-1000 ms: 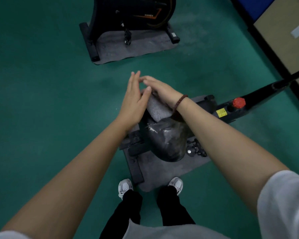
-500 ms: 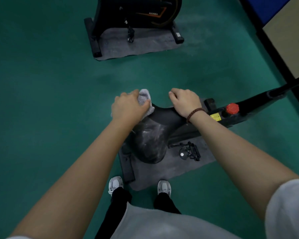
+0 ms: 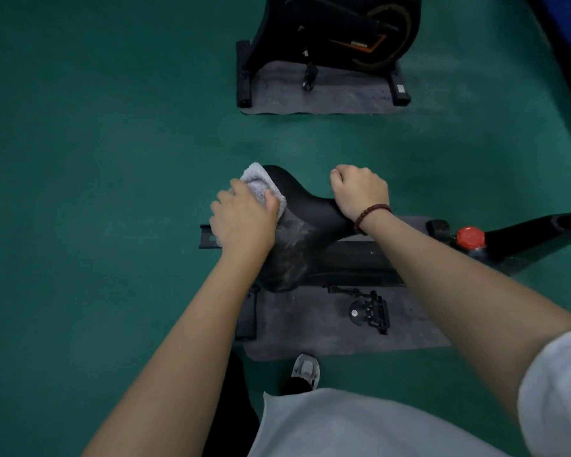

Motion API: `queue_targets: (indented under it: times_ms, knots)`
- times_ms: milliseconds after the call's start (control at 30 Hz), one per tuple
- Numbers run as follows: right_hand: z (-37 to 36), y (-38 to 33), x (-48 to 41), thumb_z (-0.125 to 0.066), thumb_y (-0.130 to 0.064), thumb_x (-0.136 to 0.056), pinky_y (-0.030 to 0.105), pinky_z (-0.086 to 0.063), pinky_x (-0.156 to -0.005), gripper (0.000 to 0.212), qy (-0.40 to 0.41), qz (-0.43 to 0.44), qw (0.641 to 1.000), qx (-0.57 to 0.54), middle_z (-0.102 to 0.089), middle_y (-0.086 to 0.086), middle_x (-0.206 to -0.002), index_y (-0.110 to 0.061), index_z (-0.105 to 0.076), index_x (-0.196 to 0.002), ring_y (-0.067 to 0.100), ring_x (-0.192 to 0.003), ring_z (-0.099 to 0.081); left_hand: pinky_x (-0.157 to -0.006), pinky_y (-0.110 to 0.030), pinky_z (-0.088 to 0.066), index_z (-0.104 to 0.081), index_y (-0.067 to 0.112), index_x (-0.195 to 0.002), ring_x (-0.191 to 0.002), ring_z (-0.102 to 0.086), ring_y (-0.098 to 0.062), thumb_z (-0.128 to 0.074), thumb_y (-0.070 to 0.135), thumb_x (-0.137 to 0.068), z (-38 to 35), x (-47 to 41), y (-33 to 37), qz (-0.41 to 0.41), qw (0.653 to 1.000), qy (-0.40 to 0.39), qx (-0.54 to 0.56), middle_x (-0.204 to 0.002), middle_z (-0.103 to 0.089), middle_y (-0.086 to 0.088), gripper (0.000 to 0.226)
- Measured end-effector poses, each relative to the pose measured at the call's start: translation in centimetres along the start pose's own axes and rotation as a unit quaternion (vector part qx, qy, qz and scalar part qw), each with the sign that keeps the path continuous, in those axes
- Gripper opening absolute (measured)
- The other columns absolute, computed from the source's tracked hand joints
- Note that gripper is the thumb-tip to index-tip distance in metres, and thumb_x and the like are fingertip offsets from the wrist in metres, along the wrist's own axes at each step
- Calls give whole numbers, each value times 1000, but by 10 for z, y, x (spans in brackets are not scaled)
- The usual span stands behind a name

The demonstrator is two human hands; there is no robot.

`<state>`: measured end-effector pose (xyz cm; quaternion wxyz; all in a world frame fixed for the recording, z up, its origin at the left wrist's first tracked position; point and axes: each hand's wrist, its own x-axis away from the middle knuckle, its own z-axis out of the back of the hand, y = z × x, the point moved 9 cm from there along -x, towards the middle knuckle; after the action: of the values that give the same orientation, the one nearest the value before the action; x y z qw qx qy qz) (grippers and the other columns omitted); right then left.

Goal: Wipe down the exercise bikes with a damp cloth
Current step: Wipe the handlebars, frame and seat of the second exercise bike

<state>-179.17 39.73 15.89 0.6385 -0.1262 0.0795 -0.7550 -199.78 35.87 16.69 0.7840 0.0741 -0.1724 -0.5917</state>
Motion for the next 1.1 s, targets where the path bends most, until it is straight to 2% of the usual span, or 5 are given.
queue_targets:
  times_ms: [233, 600, 900, 1000, 1100]
  knots:
    - [-1, 0, -1, -31, -25, -93, 31, -33, -60, 33, 0, 10, 1000, -12, -52, 8, -70, -11, -48, -69, 29, -66, -49, -85, -42, -39, -23, 0, -139, -111, -42, -36, -35, 41, -93, -6, 43, -19, 36, 998, 20, 49, -126, -44, -24, 63]
    - [0, -3, 1, -30, -25, -94, 31, -34, -62, 33, 10, 17, 1000, 2, -53, 9, -74, -10, -51, -73, 29, -68, -49, -86, -40, -38, -22, -2, -139, -110, -42, -34, -36, 38, -95, -24, 89, -33, 89, 987, 37, 129, -125, -43, -22, 61]
    - [4, -7, 9, -29, -25, -95, 31, -34, -61, 34, 21, 40, 999, -6, -53, 10, -72, -9, -49, -73, 29, -67, -48, -97, -41, -39, -17, -1, -142, -119, -41, -34, -44, 36, -94, -63, 132, -38, 121, 965, 6, 233, -131, -40, -22, 66]
    - [7, -7, 13, -28, -25, -96, 32, -33, -60, 34, 23, 50, 998, -16, -52, 11, -72, -8, -47, -73, 30, -67, -49, -95, -44, -41, -25, -1, -137, -116, -45, -34, -51, 29, -91, -75, 138, -43, 112, 966, -24, 231, -128, -44, -21, 61]
    - [8, -11, 21, -30, -23, -96, 33, -33, -63, 32, 21, 81, 996, -14, -55, 12, -71, -6, -49, -76, 34, -71, -55, -84, -39, -44, -40, -3, -118, -105, -52, -34, -60, 16, -83, -76, 137, -59, 105, 972, -52, 203, -117, -53, -21, 44]
